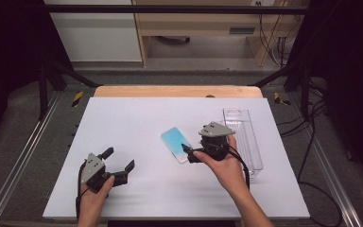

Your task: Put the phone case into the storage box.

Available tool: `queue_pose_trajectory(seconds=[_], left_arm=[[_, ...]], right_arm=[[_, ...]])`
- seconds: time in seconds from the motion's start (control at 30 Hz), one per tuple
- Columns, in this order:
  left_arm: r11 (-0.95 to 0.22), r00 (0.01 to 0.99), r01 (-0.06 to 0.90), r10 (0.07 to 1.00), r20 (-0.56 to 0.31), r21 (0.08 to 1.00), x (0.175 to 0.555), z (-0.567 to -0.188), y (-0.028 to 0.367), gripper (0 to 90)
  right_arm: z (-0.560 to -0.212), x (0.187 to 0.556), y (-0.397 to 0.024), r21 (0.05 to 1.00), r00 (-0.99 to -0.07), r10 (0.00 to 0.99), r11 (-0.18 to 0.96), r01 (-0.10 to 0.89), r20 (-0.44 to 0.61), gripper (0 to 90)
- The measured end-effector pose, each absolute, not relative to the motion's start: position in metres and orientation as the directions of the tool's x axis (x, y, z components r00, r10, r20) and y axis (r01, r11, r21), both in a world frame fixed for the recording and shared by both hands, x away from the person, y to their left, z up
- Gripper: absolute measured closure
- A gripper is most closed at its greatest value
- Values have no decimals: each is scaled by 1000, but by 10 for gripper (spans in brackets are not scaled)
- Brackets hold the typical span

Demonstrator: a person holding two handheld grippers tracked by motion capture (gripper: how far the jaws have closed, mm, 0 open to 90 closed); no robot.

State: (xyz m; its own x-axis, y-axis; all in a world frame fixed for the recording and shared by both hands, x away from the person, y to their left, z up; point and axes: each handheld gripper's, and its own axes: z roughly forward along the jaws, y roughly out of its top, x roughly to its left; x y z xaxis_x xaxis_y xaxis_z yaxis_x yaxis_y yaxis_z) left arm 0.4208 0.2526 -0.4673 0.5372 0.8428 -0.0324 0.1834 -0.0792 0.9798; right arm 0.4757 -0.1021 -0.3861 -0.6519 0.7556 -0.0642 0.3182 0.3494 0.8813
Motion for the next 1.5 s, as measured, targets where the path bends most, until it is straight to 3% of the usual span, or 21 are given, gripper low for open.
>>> queue_pose_trajectory(seconds=[0.33,0.77,1.5], left_arm=[[-80,544,189,838,-36,979,421,-468,252,49],[-96,557,188,830,-26,978,421,-468,248,50],[-102,562,189,827,-22,977,421,-468,247,50]], right_arm=[[-425,502,-68,809,-642,767,385,444,-12,61],[-464,519,-63,734,-613,789,393,553,39,84],[-484,518,-63,684,-628,778,448,576,19,103]])
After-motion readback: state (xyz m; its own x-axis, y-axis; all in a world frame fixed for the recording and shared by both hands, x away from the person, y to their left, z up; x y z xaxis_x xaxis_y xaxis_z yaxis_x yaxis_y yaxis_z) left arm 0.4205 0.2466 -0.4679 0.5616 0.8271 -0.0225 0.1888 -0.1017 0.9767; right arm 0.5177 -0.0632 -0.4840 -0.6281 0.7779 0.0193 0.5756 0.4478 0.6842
